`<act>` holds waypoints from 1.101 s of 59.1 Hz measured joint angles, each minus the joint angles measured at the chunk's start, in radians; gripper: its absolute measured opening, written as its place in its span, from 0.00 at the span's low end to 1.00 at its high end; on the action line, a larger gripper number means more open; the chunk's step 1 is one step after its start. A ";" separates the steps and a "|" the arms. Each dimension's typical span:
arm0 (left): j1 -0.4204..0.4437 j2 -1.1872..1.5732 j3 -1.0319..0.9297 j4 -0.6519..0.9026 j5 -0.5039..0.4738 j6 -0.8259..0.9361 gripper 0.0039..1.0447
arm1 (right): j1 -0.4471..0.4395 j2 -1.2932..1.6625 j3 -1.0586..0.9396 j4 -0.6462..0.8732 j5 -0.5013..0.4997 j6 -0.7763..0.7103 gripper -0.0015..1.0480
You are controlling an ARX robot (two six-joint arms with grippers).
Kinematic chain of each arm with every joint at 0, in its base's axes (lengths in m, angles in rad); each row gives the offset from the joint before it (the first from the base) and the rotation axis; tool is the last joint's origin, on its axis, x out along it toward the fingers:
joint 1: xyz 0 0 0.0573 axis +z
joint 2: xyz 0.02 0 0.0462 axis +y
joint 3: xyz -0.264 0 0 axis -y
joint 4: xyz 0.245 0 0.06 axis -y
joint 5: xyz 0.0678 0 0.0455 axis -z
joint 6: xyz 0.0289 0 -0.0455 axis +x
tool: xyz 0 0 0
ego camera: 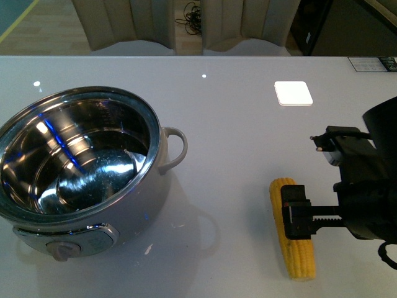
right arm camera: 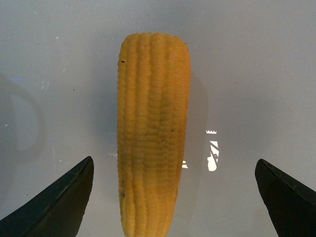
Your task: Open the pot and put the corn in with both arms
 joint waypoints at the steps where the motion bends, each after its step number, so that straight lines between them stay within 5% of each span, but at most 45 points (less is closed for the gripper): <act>1: 0.000 0.000 0.000 0.000 0.000 0.000 0.93 | 0.004 0.014 0.009 0.001 0.000 0.000 0.91; 27: 0.000 0.000 0.000 0.000 0.000 0.000 0.93 | 0.027 0.196 0.116 -0.018 -0.014 -0.024 0.91; 51: 0.000 0.000 0.000 0.000 0.000 0.000 0.93 | 0.058 0.206 0.114 -0.034 -0.031 -0.025 0.31; 65: 0.000 0.000 0.000 0.000 0.000 0.000 0.93 | 0.041 0.044 0.100 -0.113 -0.089 -0.018 0.36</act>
